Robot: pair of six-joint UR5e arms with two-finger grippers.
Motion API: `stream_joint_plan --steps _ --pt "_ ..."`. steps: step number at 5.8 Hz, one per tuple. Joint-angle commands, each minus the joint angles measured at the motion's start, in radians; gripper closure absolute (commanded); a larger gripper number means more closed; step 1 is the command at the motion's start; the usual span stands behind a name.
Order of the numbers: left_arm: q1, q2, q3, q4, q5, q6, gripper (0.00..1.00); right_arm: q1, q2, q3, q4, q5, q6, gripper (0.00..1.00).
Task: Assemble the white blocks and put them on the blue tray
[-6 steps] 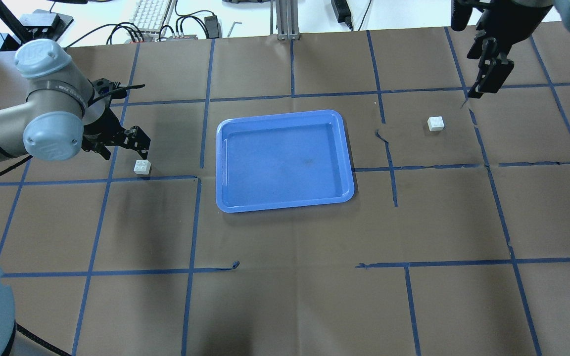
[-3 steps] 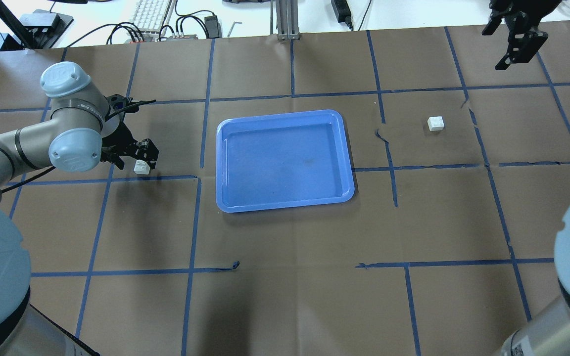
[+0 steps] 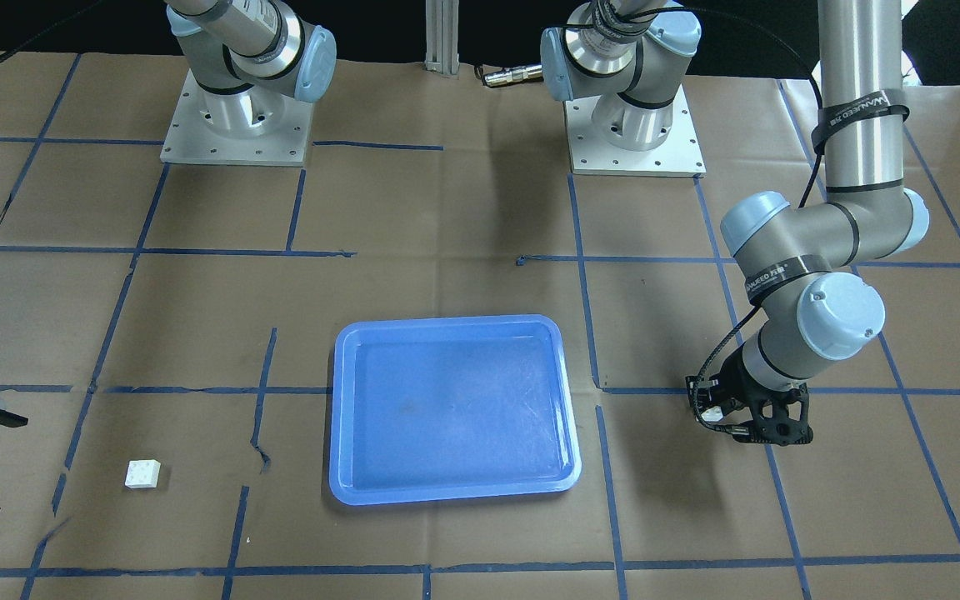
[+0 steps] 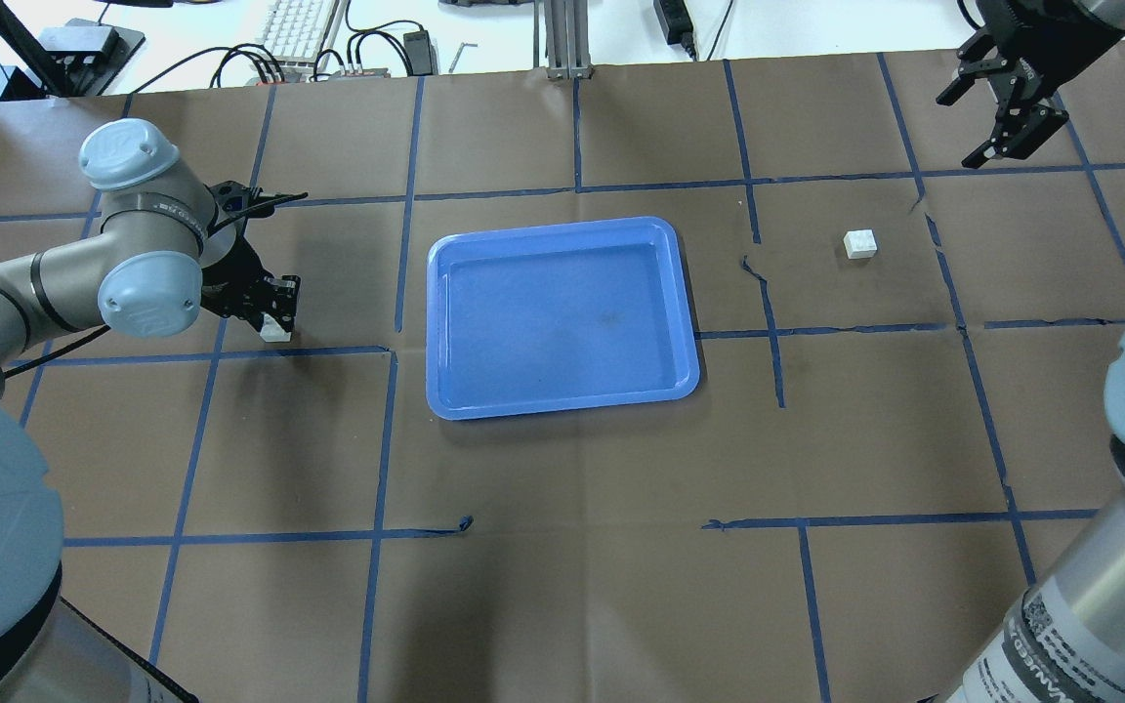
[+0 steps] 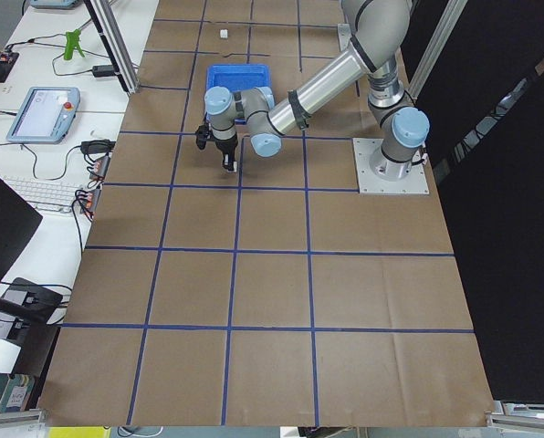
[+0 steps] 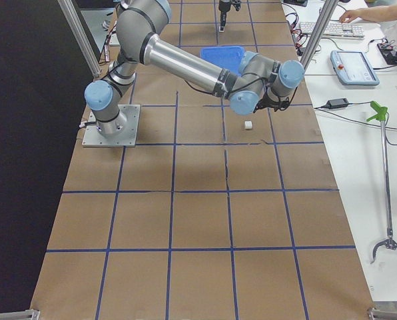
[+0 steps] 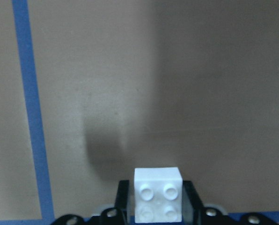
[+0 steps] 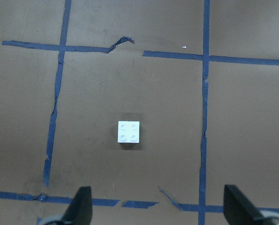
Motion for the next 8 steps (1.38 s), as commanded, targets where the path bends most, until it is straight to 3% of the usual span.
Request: stream_joint_plan --steps 1,2,4,5,7,8 --pt "-0.068 0.036 0.035 -0.016 -0.001 0.0 0.97 -0.046 0.069 0.049 -0.013 0.185 -0.04 0.0" --pt "-0.187 0.039 0.061 -0.015 0.006 0.027 0.97 -0.048 0.092 0.092 -0.015 0.246 -0.125 0.0" --pt "-0.438 0.039 0.072 -0.038 0.004 0.146 0.98 -0.048 0.137 0.128 -0.016 0.274 -0.231 0.01" --pt "-0.509 0.033 0.072 -0.047 0.009 0.281 1.0 -0.048 0.161 0.131 -0.015 0.271 -0.243 0.01" --pt "-0.532 -0.013 0.074 0.014 0.007 0.775 0.99 -0.048 0.169 0.157 -0.015 0.26 -0.241 0.01" --pt "-0.532 -0.034 0.074 0.065 0.0 0.855 0.99 -0.048 0.168 0.171 -0.016 0.259 -0.243 0.01"
